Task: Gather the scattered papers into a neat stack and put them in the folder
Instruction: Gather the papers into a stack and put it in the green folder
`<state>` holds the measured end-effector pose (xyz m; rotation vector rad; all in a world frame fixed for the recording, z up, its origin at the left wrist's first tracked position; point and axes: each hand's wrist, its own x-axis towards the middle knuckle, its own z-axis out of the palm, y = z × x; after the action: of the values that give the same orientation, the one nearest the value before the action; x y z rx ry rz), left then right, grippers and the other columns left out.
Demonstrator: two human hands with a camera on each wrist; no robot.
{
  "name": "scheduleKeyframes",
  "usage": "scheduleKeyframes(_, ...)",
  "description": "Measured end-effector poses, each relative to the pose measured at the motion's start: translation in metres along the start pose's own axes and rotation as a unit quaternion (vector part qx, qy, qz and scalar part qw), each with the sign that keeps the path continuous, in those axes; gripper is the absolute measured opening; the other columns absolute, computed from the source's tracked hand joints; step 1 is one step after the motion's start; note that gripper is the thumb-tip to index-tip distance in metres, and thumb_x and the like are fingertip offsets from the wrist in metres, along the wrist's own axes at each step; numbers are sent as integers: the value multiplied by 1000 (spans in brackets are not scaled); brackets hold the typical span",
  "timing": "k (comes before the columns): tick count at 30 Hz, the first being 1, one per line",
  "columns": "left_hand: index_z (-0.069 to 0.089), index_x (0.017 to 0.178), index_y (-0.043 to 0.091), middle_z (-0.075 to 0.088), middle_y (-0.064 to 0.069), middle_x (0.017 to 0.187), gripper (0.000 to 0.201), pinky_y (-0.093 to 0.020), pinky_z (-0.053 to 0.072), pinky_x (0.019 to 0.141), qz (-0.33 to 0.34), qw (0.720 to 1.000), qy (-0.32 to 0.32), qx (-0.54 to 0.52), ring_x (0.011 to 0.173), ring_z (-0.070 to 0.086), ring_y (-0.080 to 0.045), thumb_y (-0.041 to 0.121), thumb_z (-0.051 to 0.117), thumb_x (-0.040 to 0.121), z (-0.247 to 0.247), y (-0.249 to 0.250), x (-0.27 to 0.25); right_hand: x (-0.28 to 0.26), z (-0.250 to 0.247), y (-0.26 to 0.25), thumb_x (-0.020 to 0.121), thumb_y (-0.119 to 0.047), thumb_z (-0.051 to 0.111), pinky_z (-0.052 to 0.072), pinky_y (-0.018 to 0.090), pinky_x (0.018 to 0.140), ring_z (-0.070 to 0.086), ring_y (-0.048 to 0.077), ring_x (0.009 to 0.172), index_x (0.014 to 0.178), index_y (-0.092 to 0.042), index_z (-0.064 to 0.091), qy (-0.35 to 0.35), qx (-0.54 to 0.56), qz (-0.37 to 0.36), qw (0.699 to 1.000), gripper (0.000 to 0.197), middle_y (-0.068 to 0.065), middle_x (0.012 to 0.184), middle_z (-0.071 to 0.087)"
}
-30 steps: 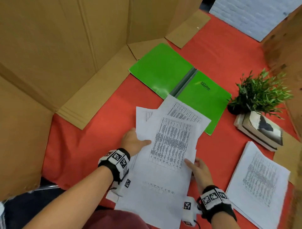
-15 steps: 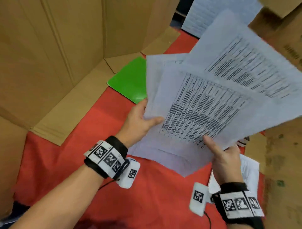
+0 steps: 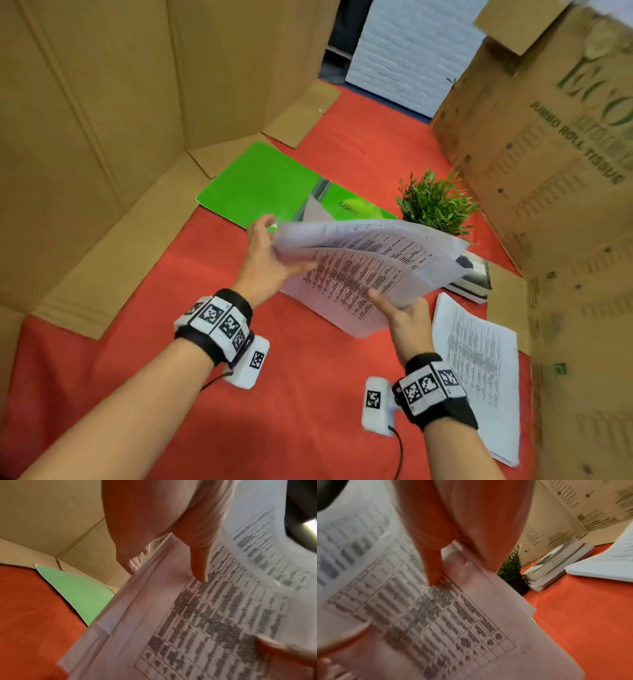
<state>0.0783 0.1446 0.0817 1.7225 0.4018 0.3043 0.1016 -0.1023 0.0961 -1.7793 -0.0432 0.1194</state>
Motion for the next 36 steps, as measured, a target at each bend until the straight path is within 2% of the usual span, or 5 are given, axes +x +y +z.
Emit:
scheduleKeyframes(5,33,143,21,49,-2,142,130,-42,41,111,-59,993,-96,-21,131,49,-17,55,95,34,-11,-6,15,-3,-6,7,73,4,79,57,26,87,72,12,102,112,-19,67,-46,32,31,998,46,-2,108,77)
scheduleKeyframes(14,69,114,7,74,-3,111,51,-32,51,100,-30,984,-144,-100,106,69,-13,4,86,66,8,-1,7,-11,-14,13,72,4,80,58,33,87,71,20,103,114,-16,67,-40,75,37,996,48,6,110,76)
scheduleKeyframes(20,70,106,12,77,2,99,29,-30,57,86,-67,965,-86,-239,92,72,-11,1,72,80,11,18,-2,-28,-25,68,29,-52,96,43,42,107,54,22,127,149,-24,28,-7,37,246,969,141,5,137,54)
scheduleKeyframes(26,63,124,6,70,-9,121,52,-39,55,95,-156,914,-122,-353,111,67,-26,8,77,74,18,5,-21,-19,-22,38,93,-5,56,58,34,90,65,22,116,135,-9,54,3,349,174,921,41,12,133,64)
scheduleKeyframes(36,60,119,12,72,-9,117,74,-29,55,84,-99,949,-161,-253,103,70,-18,35,91,56,-35,1,-11,-12,-75,-13,84,-5,63,57,30,89,70,21,104,113,-13,69,12,182,55,982,31,10,119,72)
